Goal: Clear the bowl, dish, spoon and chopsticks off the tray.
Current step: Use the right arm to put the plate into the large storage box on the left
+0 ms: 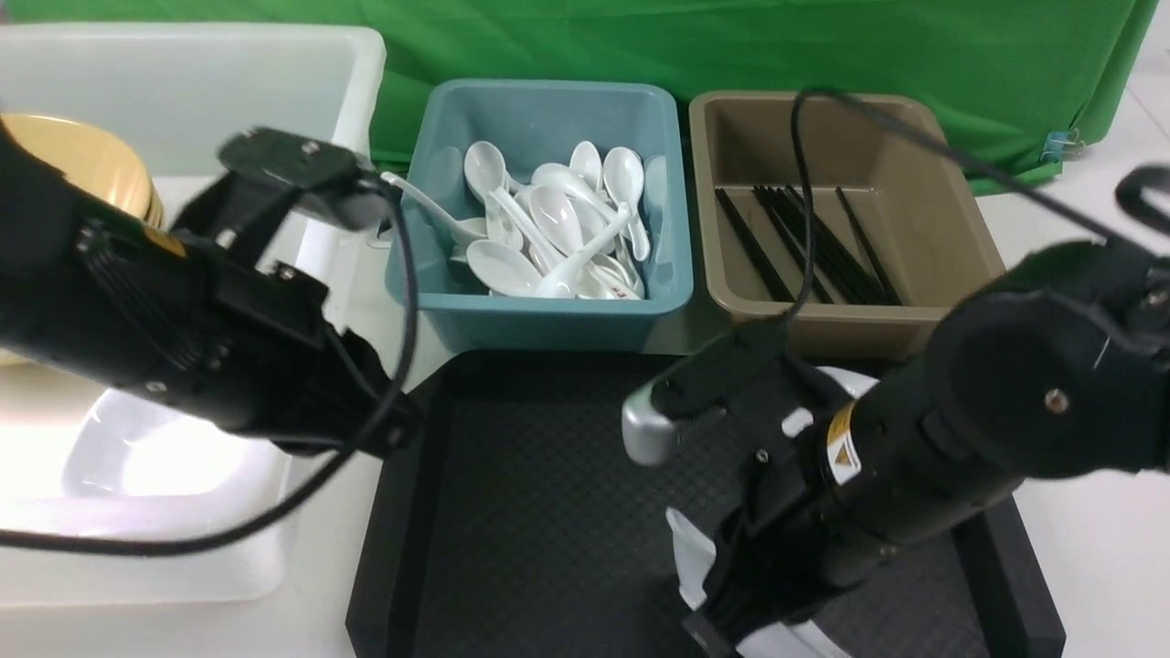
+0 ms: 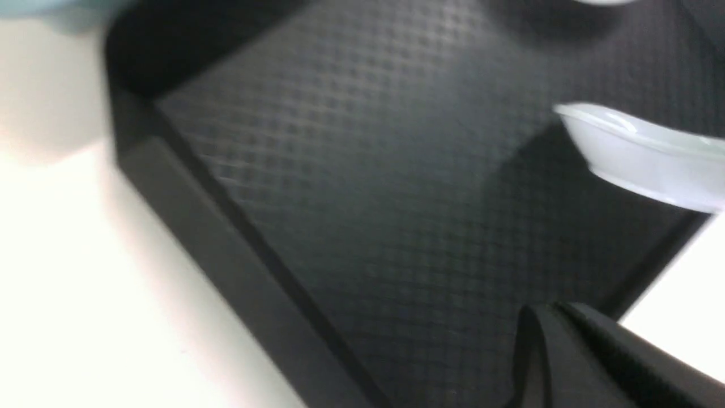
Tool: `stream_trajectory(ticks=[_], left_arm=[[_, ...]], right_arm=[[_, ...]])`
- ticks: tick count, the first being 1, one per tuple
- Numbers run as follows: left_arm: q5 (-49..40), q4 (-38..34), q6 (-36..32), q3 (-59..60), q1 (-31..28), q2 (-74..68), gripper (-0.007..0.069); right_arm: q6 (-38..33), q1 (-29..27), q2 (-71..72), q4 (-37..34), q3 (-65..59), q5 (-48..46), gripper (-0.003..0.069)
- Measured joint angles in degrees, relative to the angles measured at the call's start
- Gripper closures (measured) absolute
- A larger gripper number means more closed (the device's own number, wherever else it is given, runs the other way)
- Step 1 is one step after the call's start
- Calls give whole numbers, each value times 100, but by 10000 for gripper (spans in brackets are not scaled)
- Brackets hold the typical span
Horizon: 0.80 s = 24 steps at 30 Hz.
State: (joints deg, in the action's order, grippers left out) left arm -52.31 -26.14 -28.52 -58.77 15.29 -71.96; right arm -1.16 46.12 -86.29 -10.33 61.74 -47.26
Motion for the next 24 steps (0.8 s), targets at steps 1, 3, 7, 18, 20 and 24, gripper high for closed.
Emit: stream_trajectory(ticks=[1,3,7,18,20,24], left_arm=[[0,6,2,0,-53,9,630],[0,17,6,-6,-165,43,630],[-37,23,38,-39,-357,163,630],[-133,204,884,-380,-2007,1236,630],[-156,310,1114,-386,-2605,1497,630],[-132,399,1403,-391,-3161,1675,630]], right_arm=[[0,0,0,27,44,-14,627],[0,0,0,59,148,-34,626],[-86,0,-6,106,575,-84,627],[-1352,11,-914,-515,3494,-132,627],[-1782,80,-1482,-966,4501,-180,627],[-2069,359,-2585,-1242,6044,-328,627]])
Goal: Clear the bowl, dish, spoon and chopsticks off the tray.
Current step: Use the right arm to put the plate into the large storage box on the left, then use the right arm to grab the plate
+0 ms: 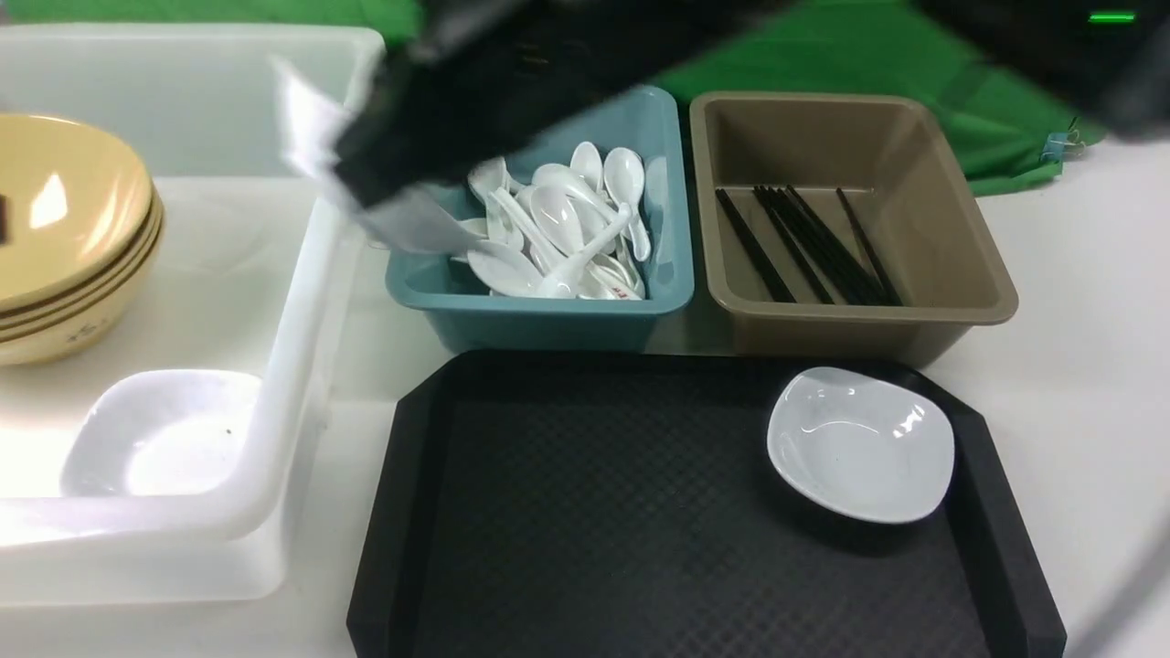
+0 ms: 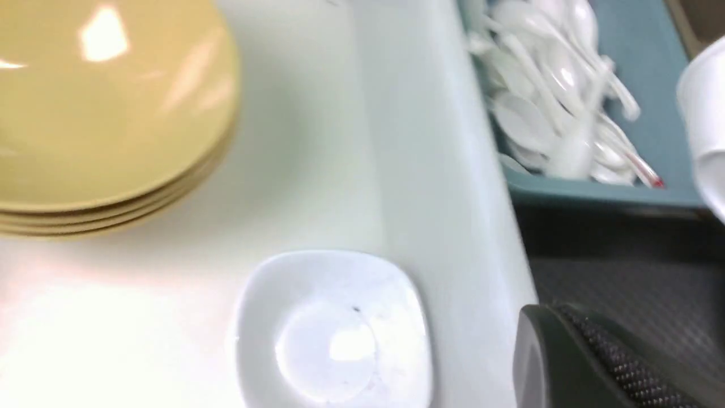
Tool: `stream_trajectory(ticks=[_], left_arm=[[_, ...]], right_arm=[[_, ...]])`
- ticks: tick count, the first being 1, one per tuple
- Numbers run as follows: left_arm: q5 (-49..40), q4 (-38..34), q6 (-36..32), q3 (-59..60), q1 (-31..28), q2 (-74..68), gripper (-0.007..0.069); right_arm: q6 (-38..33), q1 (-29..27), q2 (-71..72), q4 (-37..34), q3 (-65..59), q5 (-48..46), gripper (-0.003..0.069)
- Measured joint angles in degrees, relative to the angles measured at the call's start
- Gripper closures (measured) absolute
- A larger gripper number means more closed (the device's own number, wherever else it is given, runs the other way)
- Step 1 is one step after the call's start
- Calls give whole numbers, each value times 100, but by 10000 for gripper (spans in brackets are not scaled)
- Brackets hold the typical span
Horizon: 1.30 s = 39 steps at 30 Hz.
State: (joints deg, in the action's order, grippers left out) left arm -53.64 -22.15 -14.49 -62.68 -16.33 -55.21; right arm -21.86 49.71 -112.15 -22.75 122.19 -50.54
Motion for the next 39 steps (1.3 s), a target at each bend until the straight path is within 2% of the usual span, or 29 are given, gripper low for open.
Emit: stream_trajectory(ticks=[5,8,18,20,24,25,26,28,31,32,33,37,38,39], left_arm=[[-79,325,470,0,-152,28,629],[-124,501,678,0,-152,83,629],[-222,677,872,35,-152,177,627],[-233,677,872,74,-152,177,624],[-215,684,872,130,-152,177,623],[-215,684,872,135,-152,177,623],[-215,695,872,135,-152,177,623],[-215,727,872,140,-152,177,623],[-220,738,872,140,-152,177,623],[-220,744,865,140,-152,177,623],[-239,706,784,140,-152,177,623],[-394,97,322,140,-152,141,623],[-479,-249,110,140,-131,111,623],[-561,-417,-2,140,-94,73,623]], right_arm=[[-58,392,-1407,-65,1703,-110,627],[-73,515,-1958,-76,2206,-117,627],[-290,673,-2856,-53,2425,34,615],[-305,701,-2922,-40,2425,50,561],[-280,739,-2921,-39,2444,28,376],[-280,739,-2921,-39,2444,18,367],[-143,739,-2910,-33,2444,-98,304],[126,739,-2854,-22,2444,-383,250],[371,729,-2676,23,2519,-966,223],[455,716,-2606,127,2568,-1176,227],[683,689,-2451,407,2646,-1482,263],[1183,503,-1865,1620,2620,-1818,539],[1247,371,-1661,1854,2481,-1831,596],[1279,264,-1480,1932,2378,-1831,615]])
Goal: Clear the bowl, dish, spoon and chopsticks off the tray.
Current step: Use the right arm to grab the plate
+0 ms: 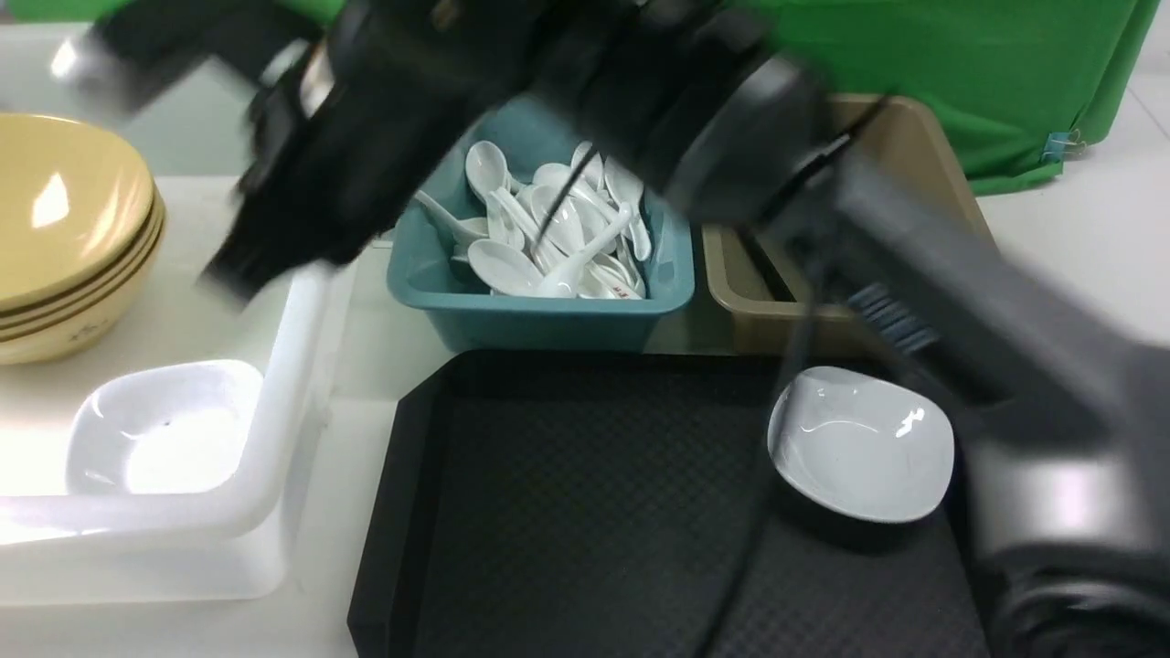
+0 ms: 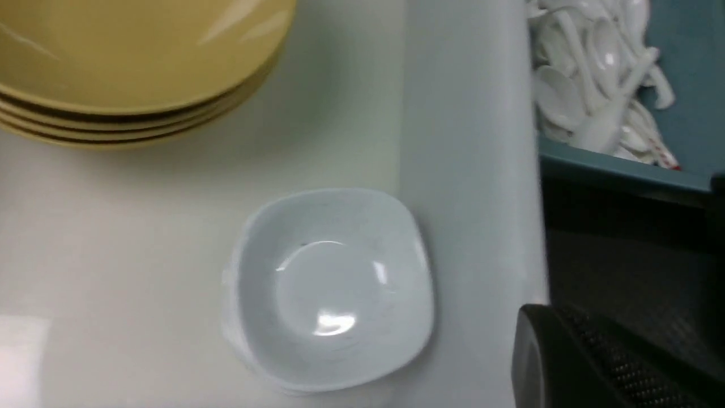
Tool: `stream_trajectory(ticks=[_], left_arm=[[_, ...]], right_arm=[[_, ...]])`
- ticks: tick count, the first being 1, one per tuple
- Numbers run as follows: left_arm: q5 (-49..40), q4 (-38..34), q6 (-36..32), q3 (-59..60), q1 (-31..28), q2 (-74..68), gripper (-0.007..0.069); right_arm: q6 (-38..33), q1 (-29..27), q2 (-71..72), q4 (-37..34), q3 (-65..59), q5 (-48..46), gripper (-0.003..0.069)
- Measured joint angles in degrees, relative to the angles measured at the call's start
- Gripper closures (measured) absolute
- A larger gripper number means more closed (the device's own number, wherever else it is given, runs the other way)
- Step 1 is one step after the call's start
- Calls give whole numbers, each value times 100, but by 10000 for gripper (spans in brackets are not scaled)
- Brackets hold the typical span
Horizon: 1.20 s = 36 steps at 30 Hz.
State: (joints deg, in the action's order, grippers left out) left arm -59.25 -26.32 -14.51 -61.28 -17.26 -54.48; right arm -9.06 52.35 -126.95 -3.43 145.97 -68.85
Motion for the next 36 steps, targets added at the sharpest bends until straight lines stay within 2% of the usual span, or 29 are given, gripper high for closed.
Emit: stream_trajectory(ticks=[3,6,7,8,10,14,15,16,17,18,20,23,28,29,30,33,36], left_arm=[[-171,-537,-401,0,491,-161,623],[-131,-565,-529,0,1360,-340,623],[-123,-565,-529,0,1360,-355,623],[-26,-485,-544,0,1896,-504,623],[143,-319,-549,0,2650,-759,623],[570,-139,-555,0,3749,-1342,623],[725,-130,-555,0,3989,-1506,623],[935,-124,-561,0,4196,-1694,623],[1007,-121,-561,0,4269,-1725,623],[1275,-116,-574,0,4481,-1953,623],[1594,-96,-594,0,4689,-2221,623],[1710,-80,-622,0,4762,-2451,623],[1717,90,-630,0,4767,-2523,623],[1724,122,-635,0,4767,-2523,623],[1730,137,-635,0,4767,-2523,623],[1730,177,-630,0,4767,-2523,623],[1725,216,-487,-17,4767,-2523,623]], right_arm=[[35,-395,750,205,-946,0,651],[35,-866,1666,245,-2443,-6,643],[35,-897,1719,245,-2554,-6,643],[35,-1102,2128,254,-3472,-1,614],[35,-1377,2512,270,-4518,110,560],[35,-1712,2949,309,-6389,933,395],[41,-1759,2981,309,-6947,1343,323],[41,-1775,2988,309,-7278,1647,276],[41,-1781,2988,309,-7338,1708,267],[41,-1786,2965,309,-7652,2115,211],[82,-1786,2867,343,-8038,2689,160],[407,-1786,2636,629,-8213,3141,144],[861,-1792,2226,1169,-8232,3348,146],[940,-1803,2113,1242,-8232,3374,173],[963,-1803,2070,1249,-8232,3379,213],[981,-1812,2077,1379,-8225,3441,479],[982,-1812,2311,1387,-8220,3306,522]])
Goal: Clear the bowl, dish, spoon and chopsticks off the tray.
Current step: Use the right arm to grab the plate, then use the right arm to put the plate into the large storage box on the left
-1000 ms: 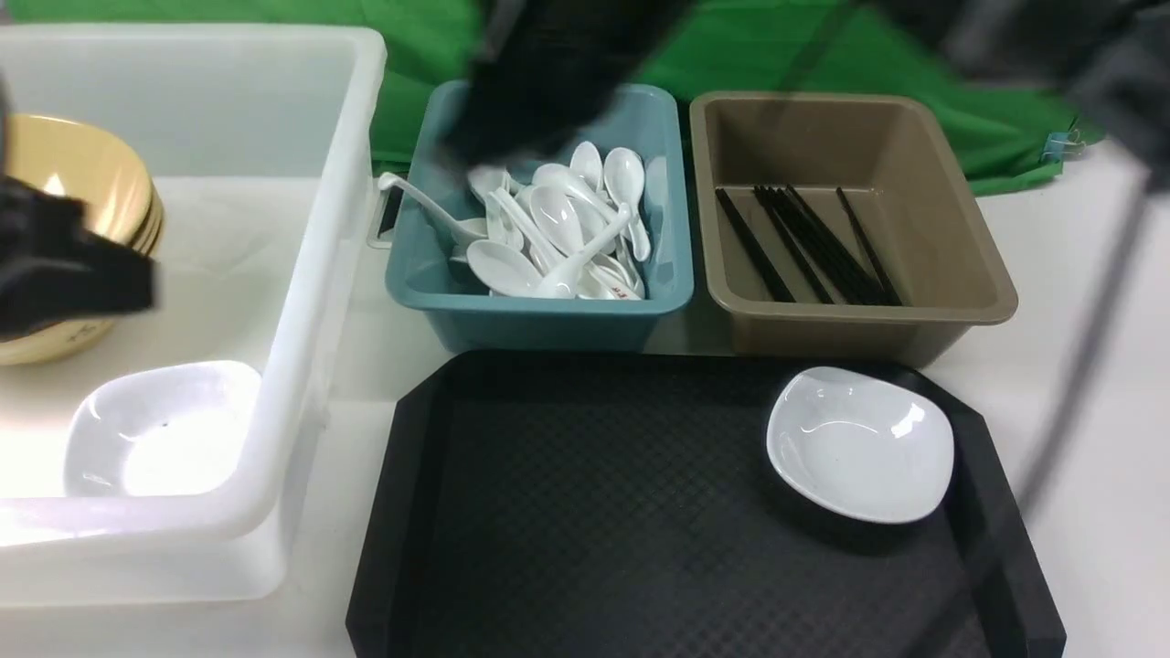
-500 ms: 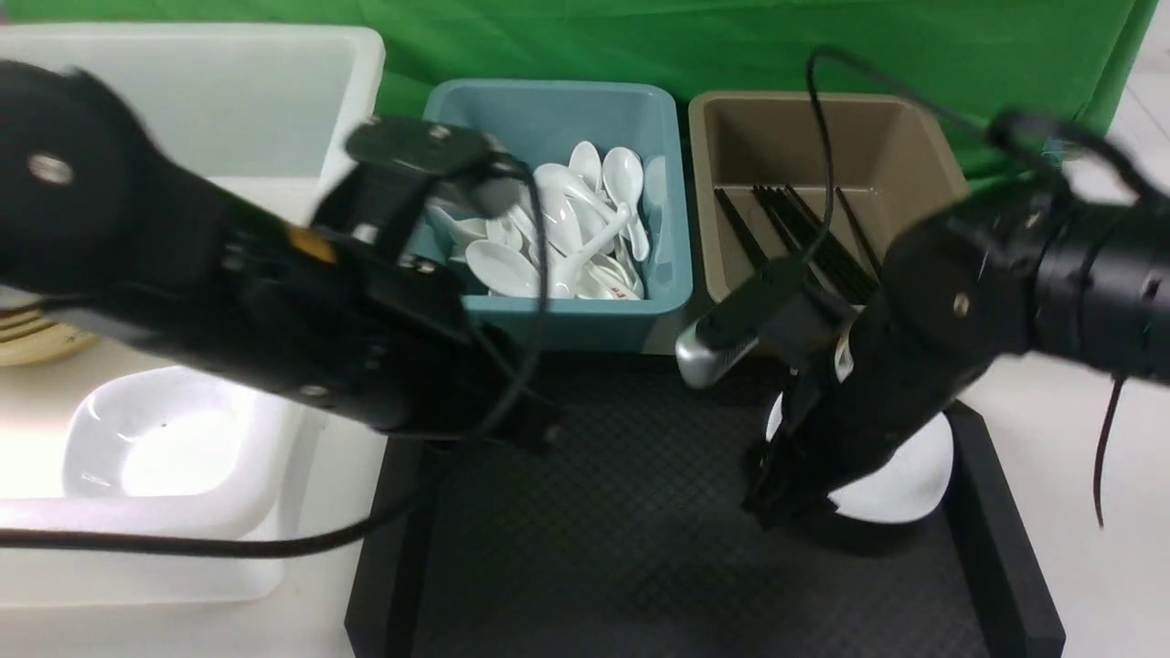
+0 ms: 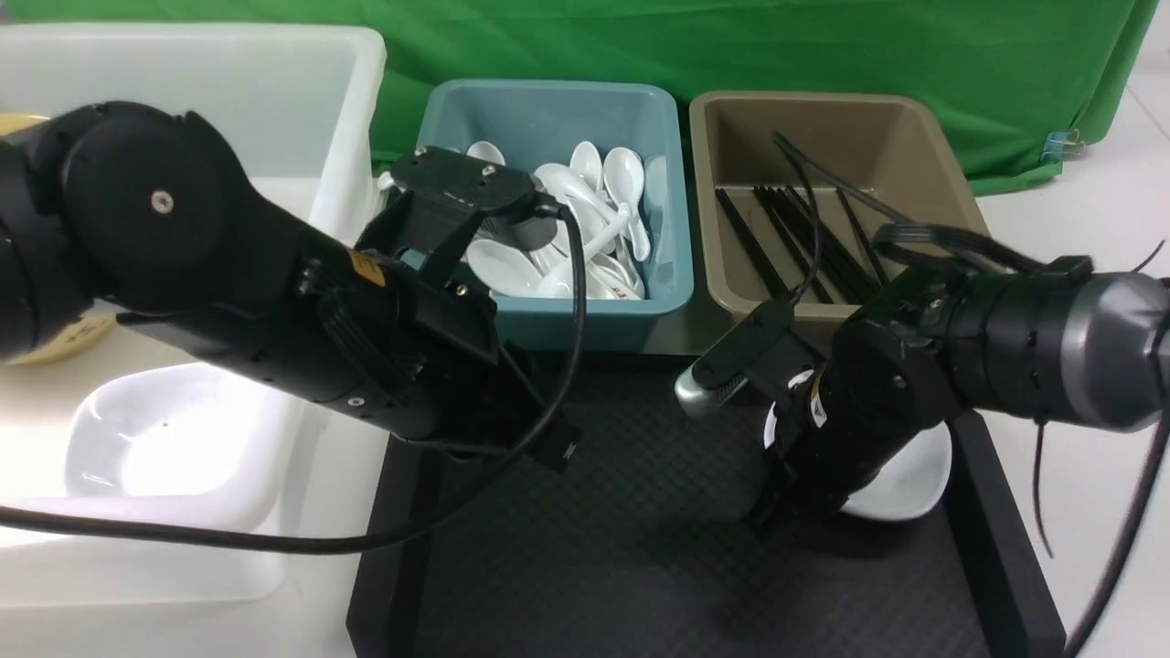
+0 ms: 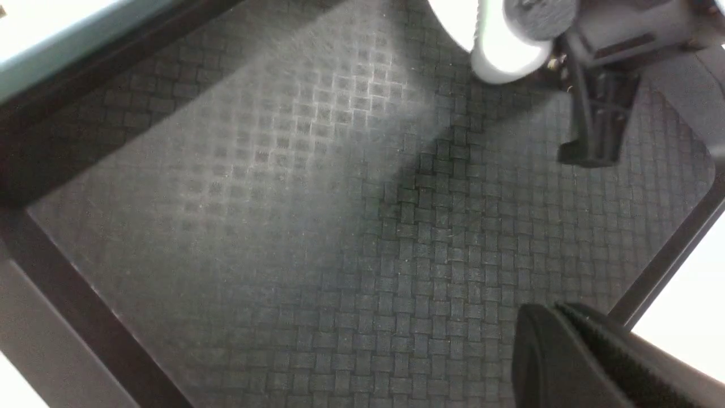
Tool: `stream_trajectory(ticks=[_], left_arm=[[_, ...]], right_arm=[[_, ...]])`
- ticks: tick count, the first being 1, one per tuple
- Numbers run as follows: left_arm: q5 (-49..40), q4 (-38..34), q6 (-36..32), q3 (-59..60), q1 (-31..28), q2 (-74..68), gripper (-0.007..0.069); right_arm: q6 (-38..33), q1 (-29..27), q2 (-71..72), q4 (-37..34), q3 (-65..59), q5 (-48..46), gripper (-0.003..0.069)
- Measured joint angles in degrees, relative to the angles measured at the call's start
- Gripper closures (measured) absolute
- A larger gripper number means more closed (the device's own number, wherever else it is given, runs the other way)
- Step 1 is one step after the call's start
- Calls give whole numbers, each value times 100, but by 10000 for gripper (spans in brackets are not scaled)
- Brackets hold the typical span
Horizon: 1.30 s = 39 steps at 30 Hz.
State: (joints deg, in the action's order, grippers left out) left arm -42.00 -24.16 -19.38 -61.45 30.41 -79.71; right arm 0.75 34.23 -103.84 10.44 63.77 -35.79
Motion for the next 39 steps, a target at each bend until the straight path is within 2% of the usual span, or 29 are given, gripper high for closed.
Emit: stream_trajectory(ticks=[5,7,10,12,13,16,17,18,20,21,22,24,27,29,32,35,38,39], left_arm=[[-221,466,588,-284,-66,48,623],[-371,610,777,-533,-215,126,623],[-691,699,911,-953,-660,278,623],[-1006,725,928,-1234,-1217,436,623],[-1031,726,928,-1270,-1269,467,623],[-1348,740,928,-1401,-2099,741,623],[-1466,754,912,-1411,-2577,915,623],[-1481,760,912,-1411,-2722,943,623],[-1691,779,925,-1416,-3747,1324,623],[-1773,779,949,-1416,-4172,1484,623],[-1802,779,957,-1416,-4308,1535,623],[-1955,779,1045,-1417,-4980,1804,623],[-2083,760,1133,-1417,-5515,1972,623],[-2195,685,1139,-1417,-5737,2062,623],[-2305,582,1134,-1417,-5855,2142,623],[-2341,476,1102,-1417,-5855,2160,623],[-2348,385,1028,-1417,-5855,2160,623],[-2348,315,989,-1417,-5855,2160,623]], right_arm=[[-75,134,780,-442,67,-575,621],[-192,265,1153,-787,227,-752,630],[-766,374,1568,-1584,843,-820,631],[-1456,396,1640,-2334,1407,-814,631],[-1592,396,1629,-2498,1528,-815,631],[-2461,426,1354,-3697,2412,-883,631],[-2901,521,1102,-4179,2895,-966,631],[-2944,539,1063,-4281,3037,-990,631],[-3322,930,337,-4648,4053,-1169,631],[-3385,1135,53,-4705,4487,-1218,631],[-3400,1204,-67,-4720,4634,-1230,631],[-3480,1579,-825,-4779,5431,-1284,631],[-3488,1860,-1532,-4767,6247,-1293,631],[-3488,2047,-2063,-4654,6731,-1276,631],[-3233,2278,-2876,-4002,7525,-1226,631],[-2915,2356,-3391,-3419,7867,-1169,631],[-2819,2356,-3592,-3209,7949,-1161,625],[-2756,2356,-3698,-3128,7952,-1159,599]])
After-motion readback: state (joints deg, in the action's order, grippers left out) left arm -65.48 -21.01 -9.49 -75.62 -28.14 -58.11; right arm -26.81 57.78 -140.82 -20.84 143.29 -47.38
